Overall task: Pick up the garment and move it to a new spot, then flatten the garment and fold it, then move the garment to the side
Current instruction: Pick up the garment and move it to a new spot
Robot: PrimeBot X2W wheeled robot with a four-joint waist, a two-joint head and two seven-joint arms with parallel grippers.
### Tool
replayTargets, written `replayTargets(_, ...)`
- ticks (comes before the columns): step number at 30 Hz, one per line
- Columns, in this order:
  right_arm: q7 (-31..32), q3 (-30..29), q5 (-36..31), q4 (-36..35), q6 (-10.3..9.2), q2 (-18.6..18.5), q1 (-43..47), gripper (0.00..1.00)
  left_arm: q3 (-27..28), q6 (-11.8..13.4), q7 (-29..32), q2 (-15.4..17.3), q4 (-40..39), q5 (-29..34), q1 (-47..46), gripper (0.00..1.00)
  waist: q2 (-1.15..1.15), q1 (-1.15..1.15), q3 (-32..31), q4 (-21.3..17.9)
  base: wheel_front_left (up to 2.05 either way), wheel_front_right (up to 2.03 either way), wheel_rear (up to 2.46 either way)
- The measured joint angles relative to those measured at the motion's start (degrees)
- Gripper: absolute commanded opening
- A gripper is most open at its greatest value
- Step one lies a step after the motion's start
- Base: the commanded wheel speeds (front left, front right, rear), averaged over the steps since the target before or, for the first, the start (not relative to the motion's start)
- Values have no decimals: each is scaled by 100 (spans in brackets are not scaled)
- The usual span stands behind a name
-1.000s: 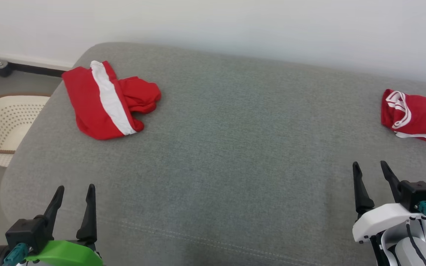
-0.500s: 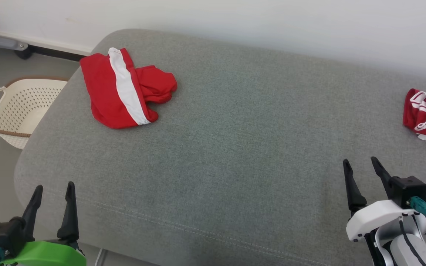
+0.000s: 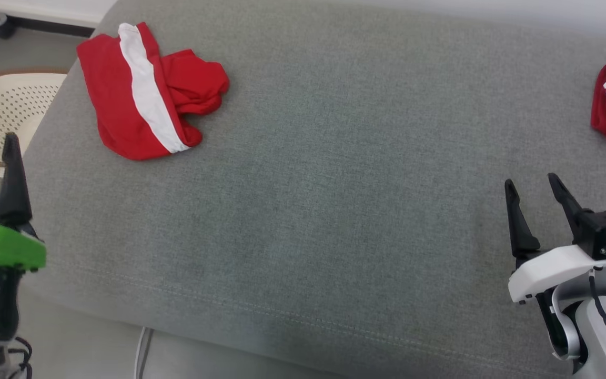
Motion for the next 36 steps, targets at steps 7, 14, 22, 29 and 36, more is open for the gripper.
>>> replayTargets(7, 163, 42, -151, -274, 1, -143, -386, 100, 226, -19, 969, 170, 669, -666, -1109, 100, 0, 0, 545, -134, 0, 0, 0)
replayTargets(14, 186, 135, -199, -397, 9, -134, -843, 100, 343, -18, 1884, -77, 1254, -1689, -2045, 100, 0, 0, 1009, -438, 0, 0, 0)
replayTargets(22, 187, 83, -201, -430, 9, -132, -1006, 100, 489, 43, 2526, -5, 1874, -1894, -2703, 100, 0, 0, 1374, -944, 0, 0, 0)
replayTargets(29, 175, 21, -201, -436, 9, -120, -1090, 100, 450, 94, 2933, 62, 2475, -1791, -2988, 100, 0, 0, 1700, -1264, 0, 0, 0)
replayTargets(36, 151, -66, -201, -416, 9, -124, -1181, 100, 374, 136, 3045, 53, 3075, -1518, -3142, 100, 0, 1, 1936, -1430, 0, 0, 0)
